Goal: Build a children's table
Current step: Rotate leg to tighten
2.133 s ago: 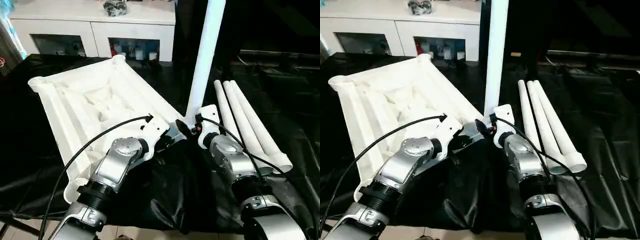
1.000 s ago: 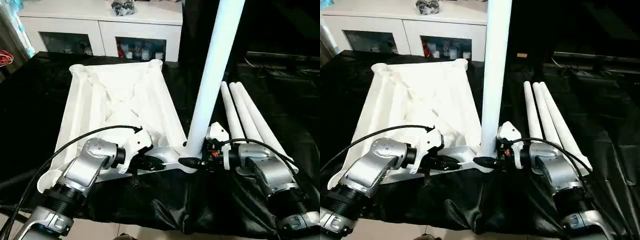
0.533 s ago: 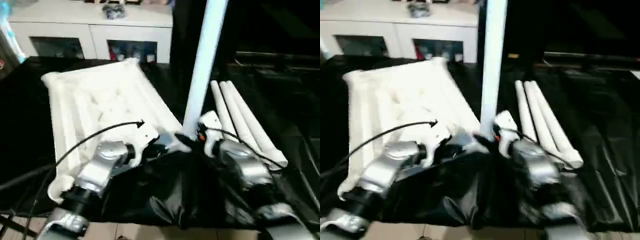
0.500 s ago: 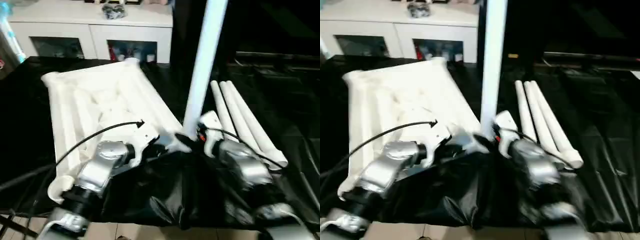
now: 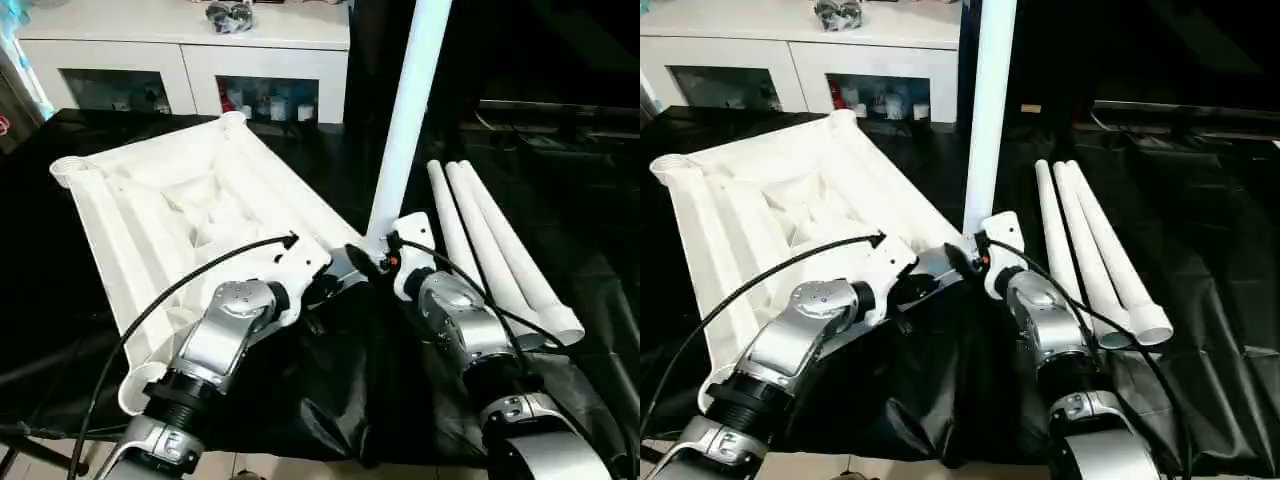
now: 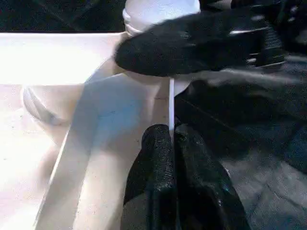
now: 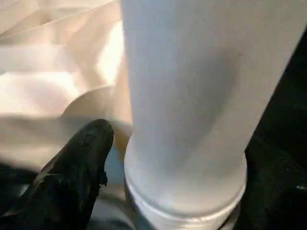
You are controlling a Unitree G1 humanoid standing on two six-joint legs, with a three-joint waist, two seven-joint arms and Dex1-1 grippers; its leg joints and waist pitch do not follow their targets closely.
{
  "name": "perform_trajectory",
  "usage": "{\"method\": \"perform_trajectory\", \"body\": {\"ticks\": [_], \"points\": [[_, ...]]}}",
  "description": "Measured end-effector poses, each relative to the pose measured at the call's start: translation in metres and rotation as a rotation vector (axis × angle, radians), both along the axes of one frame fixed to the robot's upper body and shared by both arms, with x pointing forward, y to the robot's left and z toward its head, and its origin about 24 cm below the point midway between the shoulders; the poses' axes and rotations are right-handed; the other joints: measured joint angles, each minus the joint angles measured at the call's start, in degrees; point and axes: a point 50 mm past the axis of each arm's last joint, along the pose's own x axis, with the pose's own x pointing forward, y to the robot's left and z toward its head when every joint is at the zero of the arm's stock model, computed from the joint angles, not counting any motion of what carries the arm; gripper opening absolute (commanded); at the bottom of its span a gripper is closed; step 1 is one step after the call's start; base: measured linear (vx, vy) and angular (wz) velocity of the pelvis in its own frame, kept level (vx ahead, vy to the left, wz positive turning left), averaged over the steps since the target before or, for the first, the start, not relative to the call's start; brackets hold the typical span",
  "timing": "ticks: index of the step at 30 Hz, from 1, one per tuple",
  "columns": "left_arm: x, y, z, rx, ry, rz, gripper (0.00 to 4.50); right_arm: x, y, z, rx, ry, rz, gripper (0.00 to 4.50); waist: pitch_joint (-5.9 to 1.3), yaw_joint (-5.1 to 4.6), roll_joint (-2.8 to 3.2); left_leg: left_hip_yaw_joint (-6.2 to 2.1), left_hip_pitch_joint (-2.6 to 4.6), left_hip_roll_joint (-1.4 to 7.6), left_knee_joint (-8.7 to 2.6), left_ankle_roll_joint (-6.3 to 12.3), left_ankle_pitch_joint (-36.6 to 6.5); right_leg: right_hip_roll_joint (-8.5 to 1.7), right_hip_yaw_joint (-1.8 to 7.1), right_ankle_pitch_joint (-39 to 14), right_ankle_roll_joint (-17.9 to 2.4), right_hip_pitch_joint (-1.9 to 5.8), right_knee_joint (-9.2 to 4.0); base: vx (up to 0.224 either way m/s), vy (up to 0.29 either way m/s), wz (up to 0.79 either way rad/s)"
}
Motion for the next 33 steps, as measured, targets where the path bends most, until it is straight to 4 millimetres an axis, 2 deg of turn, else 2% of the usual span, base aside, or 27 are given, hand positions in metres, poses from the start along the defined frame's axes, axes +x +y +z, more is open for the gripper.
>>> {"method": "perform_trajectory", "body": {"ticks": [11, 17, 19, 33], "points": [[-0.012, 0.022, 0.002, 0.012, 0.084, -0.241, 0.0, -0.029, -0.037, 0.007, -0.08, 0.046, 0.401, 3.93, 0.02, 0.71, -0.03, 0.0, 0.0, 0.01, 0.03, 0.01, 0.0, 0.0, -0.01, 0.0, 0.0, 0.02, -0.01, 0.0, 0.0, 0.0], [-0.016, 0.025, 0.003, 0.021, 0.114, -0.35, 0.0, -0.039, -0.032, 0.009, -0.084, 0.081, 0.533, 3.93, 0.01, 1.83, -0.03, 0.0, 0.05, 0.03, 0.04, 0.0, 0.0, 0.0, -0.02, 0.0, 0.0, 0.1, 0.0, 0.0, 0.0, 0.0], [-0.016, 0.026, 0.004, 0.026, 0.119, -0.364, 0.0, -0.04, -0.032, 0.009, -0.078, 0.087, 0.545, 3.69, 0.01, 1.86, -0.03, 0.01, 0.04, 0.02, 0.07, 0.0, 0.0, 0.0, 0.01, 0.0, -0.01, 0.11, 0.0, 0.0, 0.0, 0.0], [-0.016, 0.028, 0.004, 0.033, 0.118, -0.39, 0.0, -0.041, -0.034, 0.01, -0.086, 0.105, 0.54, 2.78, 0.01, 1.95, -0.03, 0.0, 0.05, 0.02, 0.06, 0.0, 0.0, 0.0, -0.01, 0.0, -0.01, 0.12, 0.02, 0.0, 0.0, 0.0]]}}
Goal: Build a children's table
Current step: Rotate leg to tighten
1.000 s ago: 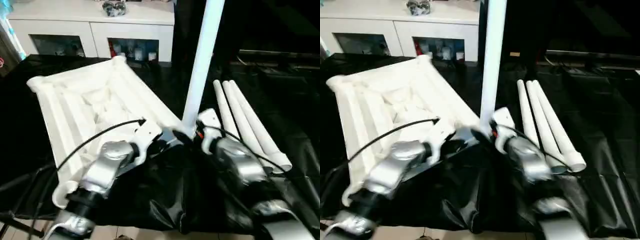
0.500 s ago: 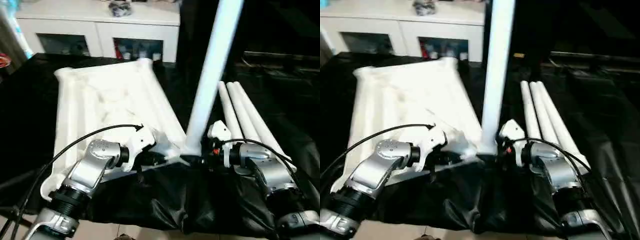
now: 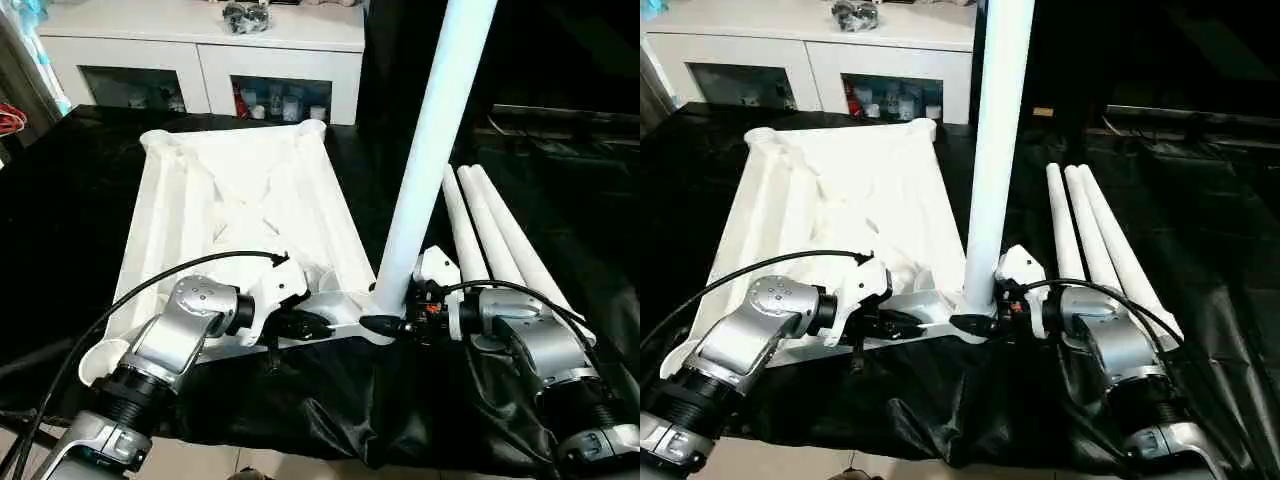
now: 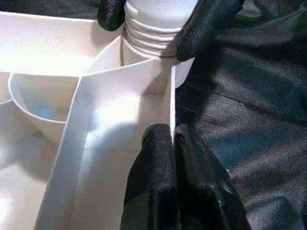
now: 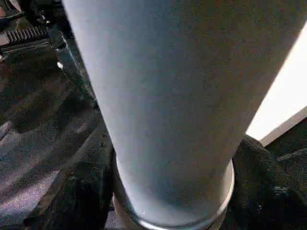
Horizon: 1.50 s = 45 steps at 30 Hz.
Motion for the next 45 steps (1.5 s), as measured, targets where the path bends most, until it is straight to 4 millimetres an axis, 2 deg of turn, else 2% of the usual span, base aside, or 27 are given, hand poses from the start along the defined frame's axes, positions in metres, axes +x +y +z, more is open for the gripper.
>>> {"method": "perform_trajectory", "body": {"ticks": [4, 9, 14, 15, 17, 22, 26, 28, 31, 34, 36, 40, 42, 45], "points": [[0.008, -0.006, -0.003, -0.007, -0.038, 0.12, 0.0, 0.011, 0.006, -0.006, 0.011, -0.035, -0.18, 2.73, -0.03, -0.53, -0.04, 0.0, 0.17, 0.0, -0.01, -0.01, 0.0, 0.0, 0.01, 0.01, -0.01, 0.09, 0.04, 0.0, 0.0, 0.0], [0.018, -0.024, -0.006, -0.009, -0.063, 0.345, 0.0, 0.033, 0.026, -0.013, 0.043, -0.065, -0.532, 2.7, -0.02, -2.2, -0.07, -0.02, 0.28, -0.02, 0.0, -0.02, 0.01, 0.0, 0.04, -0.1, 0.17, 0.06, -0.06, 0.0, 0.0, 0.0], [0.02, -0.043, -0.006, -0.023, -0.058, 0.473, 0.0, 0.044, 0.036, -0.014, 0.06, -0.069, -0.74, 2.7, -0.01, -2.45, -0.11, -0.02, 0.25, -0.03, 0.01, -0.02, 0.01, 0.0, 0.05, -0.11, 0.19, 0.03, -0.11, 0.0, 0.0, 0.0], [0.021, -0.044, -0.006, -0.024, -0.06, 0.478, 0.0, 0.044, 0.036, -0.014, 0.063, -0.072, -0.751, 3.05, 0.0, -2.41, -0.12, -0.02, 0.24, -0.03, 0.0, -0.02, 0.01, 0.0, 0.05, -0.1, 0.19, 0.02, -0.1, 0.0, 0.0, 0.0], [0.021, -0.046, -0.006, -0.027, -0.069, 0.492, 0.0, 0.046, 0.039, -0.014, 0.072, -0.082, -0.771, 3.4, -0.01, -2.36, -0.15, -0.02, 0.19, -0.03, -0.02, -0.02, 0.01, 0.0, 0.04, -0.1, 0.18, -0.01, -0.1, 0.0, 0.0, 0.0], [0.022, -0.047, -0.004, -0.033, -0.085, 0.509, 0.0, 0.047, 0.041, -0.013, 0.079, -0.093, -0.766, 3.81, -0.02, -2.34, -0.15, -0.02, 0.07, -0.02, -0.03, -0.02, 0.01, 0.0, 0.02, 0.15, -0.11, -0.12, -0.08, 0.0, 0.0, 0.0], [0.023, -0.05, -0.004, -0.029, -0.103, 0.514, 0.0, 0.048, 0.04, -0.013, 0.07, -0.114, -0.772, 3.85, -0.03, -2.19, -0.12, -0.02, 0.07, -0.02, -0.15, -0.02, 0.01, 0.0, 0.0, 0.14, -0.09, -0.16, -0.08, 0.0, 0.0, 0.0], [0.024, -0.054, -0.003, -0.032, -0.105, 0.526, 0.45, 0.047, 0.036, -0.012, 0.068, -0.128, -0.778, 3.86, -0.02, -2.01, -0.1, -0.02, -0.02, -0.02, -0.15, -0.02, 0.01, 0.0, 0.01, 0.13, -0.08, -0.18, -0.1, 0.0, 0.0, 0.0], [0.025, -0.055, -0.001, -0.057, -0.1, 0.536, 0.59, 0.039, 0.026, -0.013, 0.07, -0.134, -0.768, 3.86, 0.04, -1.92, -0.18, -0.02, -0.15, -0.02, -0.12, -0.02, 0.01, 0.0, 0.02, 0.12, -0.06, -0.25, -0.12, 0.0, 0.0, 0.0], [0.027, -0.056, 0.007, -0.088, -0.132, 0.538, 0.97, 0.032, 0.015, -0.009, 0.076, -0.15, -0.728, 3.86, 0.05, -1.93, -0.19, -0.01, -0.32, -0.02, -0.12, -0.01, 0.0, 0.0, 0.01, 0.11, -0.04, -0.4, -0.15, 0.0, 0.0, 0.0], [0.029, -0.052, 0.01, -0.09, -0.167, 0.554, 0.98, 0.029, 0.006, -0.004, 0.075, -0.165, -0.711, 3.86, 0.05, -1.91, -0.17, -0.01, -0.48, -0.01, -0.13, 0.0, 0.01, 0.0, -0.01, 0.1, -0.03, -0.57, -0.13, 0.0, 0.0, 0.0], [0.033, -0.038, 0.015, -0.075, -0.215, 0.601, 1.37, 0.022, -0.002, 0.002, 0.076, -0.181, -0.665, 3.86, 0.07, -2.11, -0.14, -0.03, -0.64, 0.04, -0.12, 0.0, 0.01, 0.04, -0.03, 0.15, 0.05, -0.83, -0.07, 0.0, 0.0, 0.0], [0.037, -0.017, 0.024, -0.056, -0.253, 0.662, 1.37, 0.014, -0.003, 0.003, 0.079, -0.168, -0.598, 3.86, 0.08, -2.25, -0.12, -0.03, -0.66, 0.07, -0.12, 0.0, 0.01, 0.09, -0.02, 0.15, 0.05, -0.86, -0.06, 0.0, 0.0, 0.0], [0.043, 0.025, 0.039, -0.007, -0.33, 0.796, 1.37, 0.005, -0.004, 0.003, 0.059, -0.139, -0.519, 3.86, 0.09, -2.29, -0.1, -0.04, -0.64, 0.09, -0.1, 0.0, 0.01, 0.11, -0.03, 0.15, 0.05, -0.86, -0.04, 0.0, 0.0, 0.0]]}}
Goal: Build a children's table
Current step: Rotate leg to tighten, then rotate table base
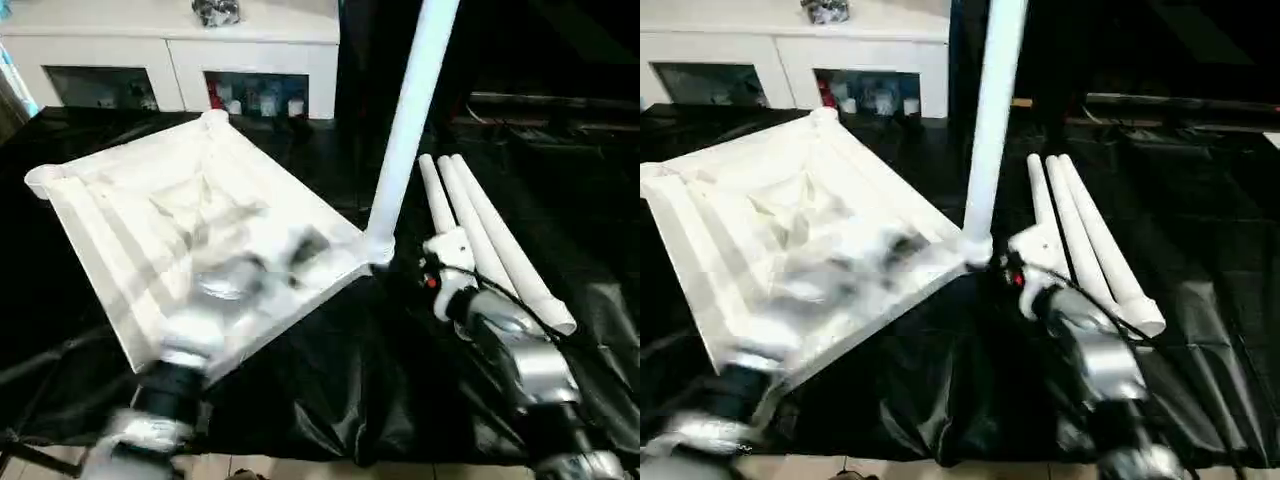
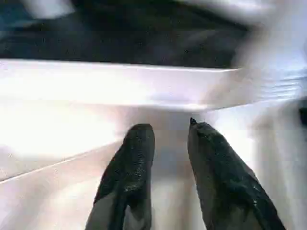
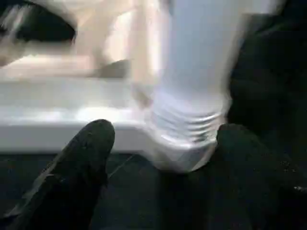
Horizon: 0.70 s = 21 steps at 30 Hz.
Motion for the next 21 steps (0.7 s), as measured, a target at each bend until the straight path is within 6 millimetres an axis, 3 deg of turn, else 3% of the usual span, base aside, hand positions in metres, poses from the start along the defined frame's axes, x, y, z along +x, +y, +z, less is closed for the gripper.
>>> {"method": "perform_trajectory", "body": {"ticks": [5, 11, 15, 21], "points": [[-0.004, 0.061, 0.018, 0.125, -0.05, 0.198, 1.37, -0.021, 0.011, 0.003, -0.011, 0.052, 0.199, 3.86, 0.02, 0.32, -0.1, 0.0, -0.03, -0.01, 0.05, 0.0, 0.0, -0.01, 0.02, 0.0, 0.0, 0.02, -0.02, 0.0, 0.0, 0.0], [-0.025, 0.122, 0.018, 0.302, 0.037, 0.4, 1.37, -0.022, 0.021, -0.008, -0.051, 0.092, 0.191, 3.86, -0.04, 0.29, -0.3, -0.01, -0.01, -0.02, 0.13, -0.02, 0.0, -0.02, 0.03, 0.02, 0.0, 0.02, 0.06, 0.0, 0.0, 0.0], [-0.035, 0.138, 0.009, 0.358, 0.116, 0.46, 1.37, -0.011, 0.026, -0.013, -0.082, 0.119, 0.091, 3.86, -0.02, 0.48, -0.35, -0.02, -0.03, -0.05, 0.15, -0.02, 0.0, -0.03, 0.07, 0.03, 0.0, 0.05, 0.04, 0.0, 0.0, 0.0], [-0.043, 0.145, -0.003, 0.441, 0.188, 0.458, 0.97, -0.005, 0.028, -0.016, -0.099, 0.129, 0.04, 3.86, -0.07, 1.56, -0.43, -0.03, -0.03, -0.06, 0.16, -0.03, 0.0, -0.03, 0.09, 0.06, 0.03, 0.06, 0.05, 0.0, 0.0, 0.0]]}}
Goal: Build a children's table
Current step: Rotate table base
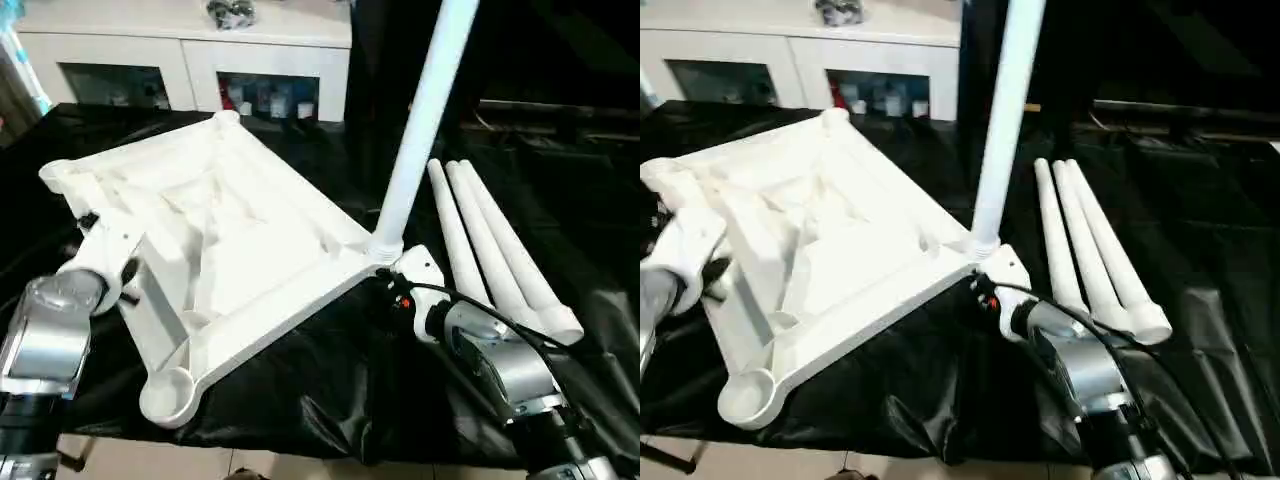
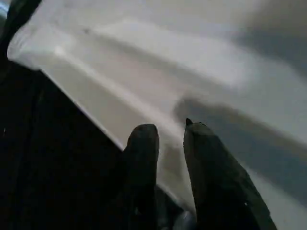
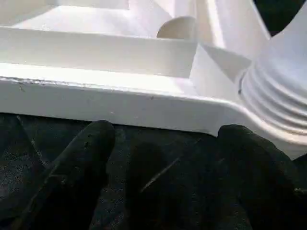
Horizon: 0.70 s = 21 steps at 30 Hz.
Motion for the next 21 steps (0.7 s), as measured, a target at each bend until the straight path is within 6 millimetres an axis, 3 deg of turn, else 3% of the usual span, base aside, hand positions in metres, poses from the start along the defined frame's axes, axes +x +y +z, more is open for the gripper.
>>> {"method": "perform_trajectory", "body": {"ticks": [2, 6, 8, 16, 21], "points": [[-0.001, -0.001, -0.002, 0.0, 0.029, -0.019, 0.67, 0.002, 0.004, -0.001, 0.008, 0.007, -0.005, 3.52, 0.0, 0.15, 0.01, -0.01, 0.0, 0.0, 0.0, 0.0, 0.0, 0.0, -0.01, 0.0, 0.01, -0.02, 0.02, 0.0, 0.0, 0.0], [-0.006, -0.011, -0.011, -0.021, 0.119, -0.11, 0.54, 0.006, 0.006, 0.0, 0.001, 0.007, -0.012, 3.41, 0.0, 0.17, 0.0, -0.01, 0.0, 0.01, 0.0, 0.0, 0.0, 0.0, 0.0, 0.0, 0.01, -0.01, 0.01, 0.0, 0.0, 0.0], [-0.009, -0.018, -0.015, -0.039, 0.177, -0.177, 0.14, 0.008, 0.008, -0.002, -0.004, 0.017, -0.015, 3.08, 0.0, 0.13, 0.0, -0.01, 0.0, 0.01, 0.01, -0.01, 0.0, 0.0, 0.0, 0.01, 0.0, -0.03, 0.03, 0.0, 0.0, 0.0], [-0.017, -0.028, -0.014, -0.054, 0.314, -0.357, 0.0, 0.017, 0.015, -0.007, -0.026, 0.025, -0.013, 2.48, 0.01, -0.03, 0.04, -0.01, 0.22, 0.01, 0.0, -0.07, 0.03, 0.0, 0.02, 0.07, -0.01, 0.01, 0.23, 0.0, 0.0, 0.0], [-0.031, -0.049, -0.012, -0.135, 0.405, -0.545, 0.0, 0.023, 0.017, -0.008, -0.035, 0.025, -0.021, 2.11, 0.02, 0.1, 0.1, 0.0, 0.25, -0.02, 0.0, -0.08, 0.03, -0.01, 0.09, 0.09, -0.04, 0.03, 0.23, 0.0, 0.0, 0.0]]}}
